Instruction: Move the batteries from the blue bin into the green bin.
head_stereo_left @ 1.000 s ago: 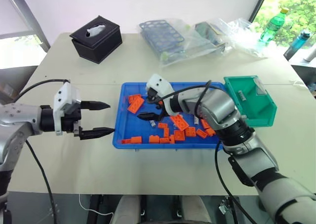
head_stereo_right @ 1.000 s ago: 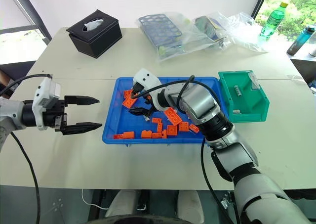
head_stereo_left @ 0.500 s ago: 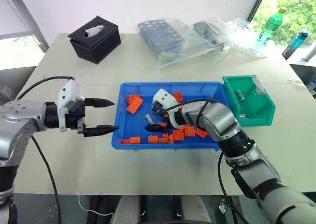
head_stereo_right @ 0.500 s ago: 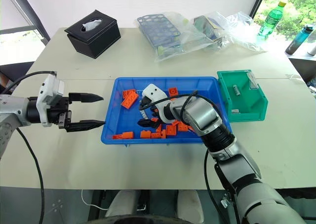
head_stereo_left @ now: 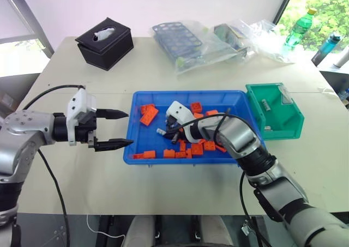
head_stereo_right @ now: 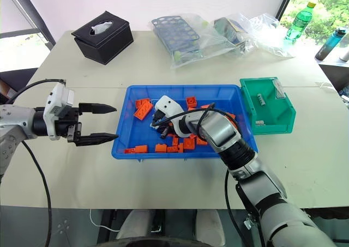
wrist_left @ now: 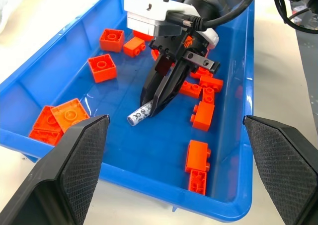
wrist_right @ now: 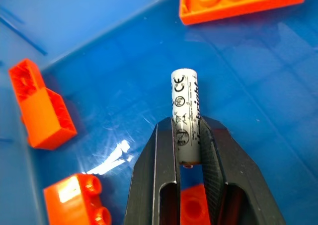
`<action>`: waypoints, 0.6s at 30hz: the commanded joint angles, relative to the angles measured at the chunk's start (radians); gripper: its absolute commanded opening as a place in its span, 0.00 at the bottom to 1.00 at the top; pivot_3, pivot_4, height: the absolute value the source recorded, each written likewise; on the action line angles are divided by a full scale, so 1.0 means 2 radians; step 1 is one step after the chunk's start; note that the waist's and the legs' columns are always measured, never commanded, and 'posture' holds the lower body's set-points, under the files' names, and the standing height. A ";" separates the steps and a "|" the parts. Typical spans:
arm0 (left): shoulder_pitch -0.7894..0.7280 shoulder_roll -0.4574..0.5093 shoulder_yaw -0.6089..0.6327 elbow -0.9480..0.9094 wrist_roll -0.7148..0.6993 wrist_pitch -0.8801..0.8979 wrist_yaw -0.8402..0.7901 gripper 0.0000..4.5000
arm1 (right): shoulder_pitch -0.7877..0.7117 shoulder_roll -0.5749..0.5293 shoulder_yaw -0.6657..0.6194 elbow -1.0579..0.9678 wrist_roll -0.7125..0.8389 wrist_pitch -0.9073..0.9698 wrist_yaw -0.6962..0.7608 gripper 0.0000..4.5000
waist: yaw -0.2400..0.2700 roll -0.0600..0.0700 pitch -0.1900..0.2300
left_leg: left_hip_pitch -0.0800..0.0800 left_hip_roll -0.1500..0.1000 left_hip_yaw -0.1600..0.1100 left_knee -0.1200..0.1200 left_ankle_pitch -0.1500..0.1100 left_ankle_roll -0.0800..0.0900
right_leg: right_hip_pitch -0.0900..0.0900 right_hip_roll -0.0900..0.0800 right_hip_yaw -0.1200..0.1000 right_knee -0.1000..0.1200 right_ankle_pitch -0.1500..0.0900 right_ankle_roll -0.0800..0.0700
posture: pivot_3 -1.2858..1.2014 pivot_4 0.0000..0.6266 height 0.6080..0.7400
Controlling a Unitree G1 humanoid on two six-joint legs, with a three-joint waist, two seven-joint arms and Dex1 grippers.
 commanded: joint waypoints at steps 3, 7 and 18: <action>-0.009 -0.003 -0.003 -0.003 0.000 -0.008 -0.007 1.00 | -0.016 -0.015 -0.042 -0.069 0.028 0.023 0.019 0.02 | 0.000 0.000 0.000 | 0.000 0.000 0.000 0.000 0.000 0.000 | 0.000 0.000 0.000 0.000 0.000 0.000 | 0.52 0.24 0.82; -0.011 -0.009 -0.009 -0.008 -0.002 -0.008 -0.010 1.00 | -0.041 -0.053 -0.143 -0.098 0.050 0.054 0.004 0.02 | 0.004 0.000 0.000 | 0.000 0.000 0.000 0.000 0.000 0.000 | 0.000 0.000 0.000 0.000 0.000 0.000 | 0.52 0.24 0.82; -0.048 -0.051 -0.018 -0.001 -0.011 0.002 0.006 1.00 | 0.098 -0.311 -0.380 -0.072 0.054 0.022 0.032 0.02 | 0.011 -0.001 0.000 | 0.000 -0.001 0.000 0.000 -0.001 0.002 | 0.001 -0.001 0.000 -0.001 0.000 0.000 | 0.52 0.24 0.82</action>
